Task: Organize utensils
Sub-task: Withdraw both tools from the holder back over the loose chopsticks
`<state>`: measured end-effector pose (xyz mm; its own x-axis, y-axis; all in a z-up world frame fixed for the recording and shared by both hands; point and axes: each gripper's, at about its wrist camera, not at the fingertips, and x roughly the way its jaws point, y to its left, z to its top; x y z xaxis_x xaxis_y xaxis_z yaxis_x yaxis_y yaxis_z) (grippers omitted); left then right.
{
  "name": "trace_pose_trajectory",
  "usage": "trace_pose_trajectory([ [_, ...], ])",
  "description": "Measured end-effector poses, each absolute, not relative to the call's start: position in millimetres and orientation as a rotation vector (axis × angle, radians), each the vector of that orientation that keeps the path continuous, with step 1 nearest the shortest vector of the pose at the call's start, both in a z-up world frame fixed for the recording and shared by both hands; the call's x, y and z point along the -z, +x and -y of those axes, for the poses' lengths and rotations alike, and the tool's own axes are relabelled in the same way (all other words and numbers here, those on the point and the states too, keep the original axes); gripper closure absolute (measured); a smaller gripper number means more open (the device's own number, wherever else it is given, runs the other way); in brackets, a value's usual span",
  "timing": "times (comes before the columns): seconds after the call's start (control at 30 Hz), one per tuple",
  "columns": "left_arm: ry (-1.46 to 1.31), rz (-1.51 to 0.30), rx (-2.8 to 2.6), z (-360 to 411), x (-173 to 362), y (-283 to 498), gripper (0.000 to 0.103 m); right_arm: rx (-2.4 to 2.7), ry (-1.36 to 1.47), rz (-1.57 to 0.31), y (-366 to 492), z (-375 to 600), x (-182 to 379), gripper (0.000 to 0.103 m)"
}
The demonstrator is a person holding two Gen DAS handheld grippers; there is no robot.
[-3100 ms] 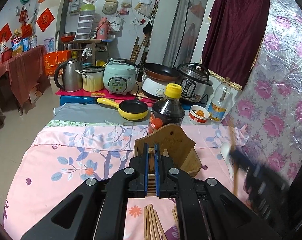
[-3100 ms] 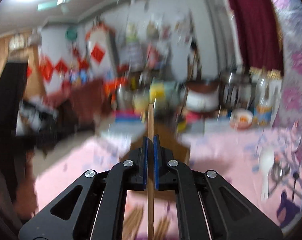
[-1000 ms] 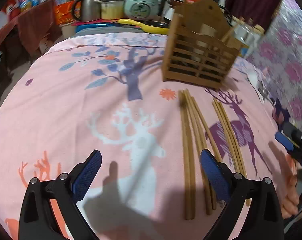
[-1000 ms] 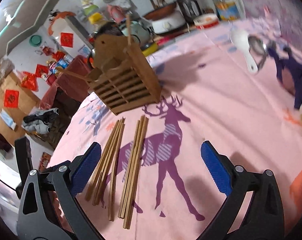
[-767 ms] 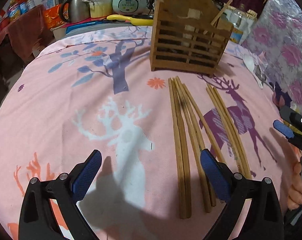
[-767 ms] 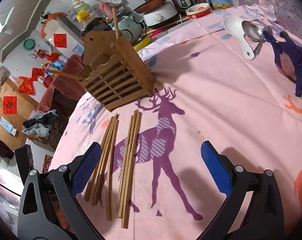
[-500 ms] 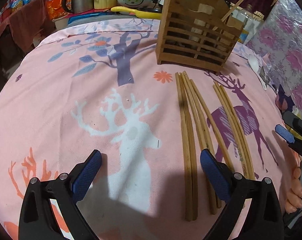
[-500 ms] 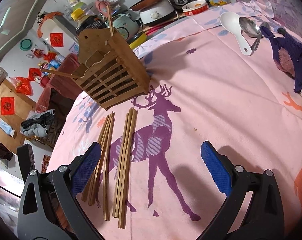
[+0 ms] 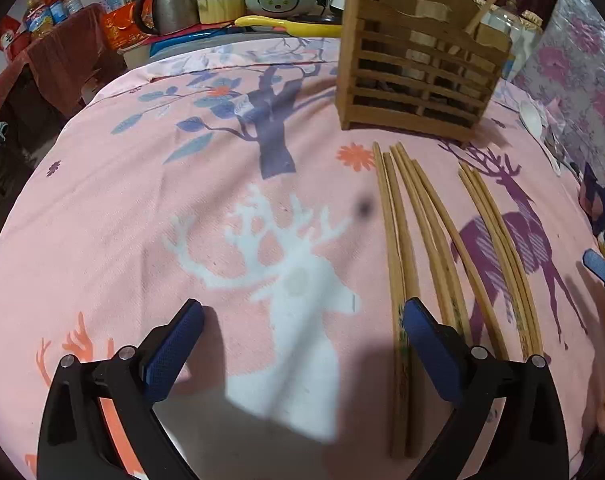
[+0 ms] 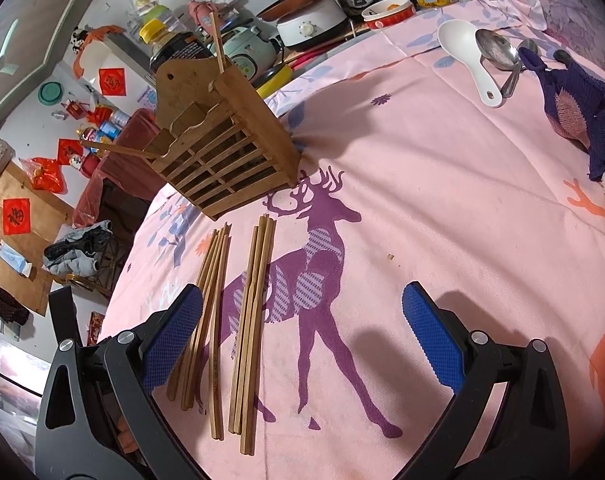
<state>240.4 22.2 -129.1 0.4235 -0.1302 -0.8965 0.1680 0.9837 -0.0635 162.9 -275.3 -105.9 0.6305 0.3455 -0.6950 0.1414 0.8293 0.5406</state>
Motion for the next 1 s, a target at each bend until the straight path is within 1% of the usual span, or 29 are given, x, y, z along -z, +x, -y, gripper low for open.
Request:
trace_pose_trajectory([
  [0.3,0.043,-1.113,0.186,-21.2,128.4,238.1,0.005,-0.124,0.596,-0.890,161.1,275.4,105.6,0.007],
  [0.5,0.153,-1.103,0.207,-1.0,131.0,230.7,0.006,-0.125,0.591,-0.895,161.6,274.9,105.3,0.007],
  [0.63,0.130,-1.115,0.215,-5.0,131.7,231.7,0.006,-0.121,0.581,-0.891,161.7,274.5,104.8,0.007],
  [0.7,0.123,-1.113,0.200,-9.1,130.9,229.7,0.008,-0.121,0.571,-0.889,161.9,273.8,103.7,0.007],
  [0.8,0.122,-1.103,0.189,-12.9,128.3,223.5,0.014,-0.119,0.559,-0.879,161.5,273.4,101.8,0.007],
  [0.83,0.127,-1.096,0.189,-12.8,127.2,219.4,0.018,-0.117,0.555,-0.878,161.1,273.4,101.4,0.007],
  [0.87,0.132,-1.088,0.194,-11.9,125.6,215.1,0.024,-0.114,0.552,-0.877,160.4,273.5,101.3,0.006],
  [0.9,0.144,-1.076,0.206,-9.8,123.8,207.9,0.028,-0.113,0.552,-0.879,159.2,273.4,101.1,0.007],
  [0.97,0.172,-1.054,0.227,-5.5,120.9,196.1,0.044,-0.127,0.557,-0.878,155.1,272.2,99.4,0.007],
  [1.0,0.186,-1.044,0.244,-2.7,119.3,189.5,0.048,-0.139,0.548,-0.874,151.3,270.0,97.6,0.007],
])
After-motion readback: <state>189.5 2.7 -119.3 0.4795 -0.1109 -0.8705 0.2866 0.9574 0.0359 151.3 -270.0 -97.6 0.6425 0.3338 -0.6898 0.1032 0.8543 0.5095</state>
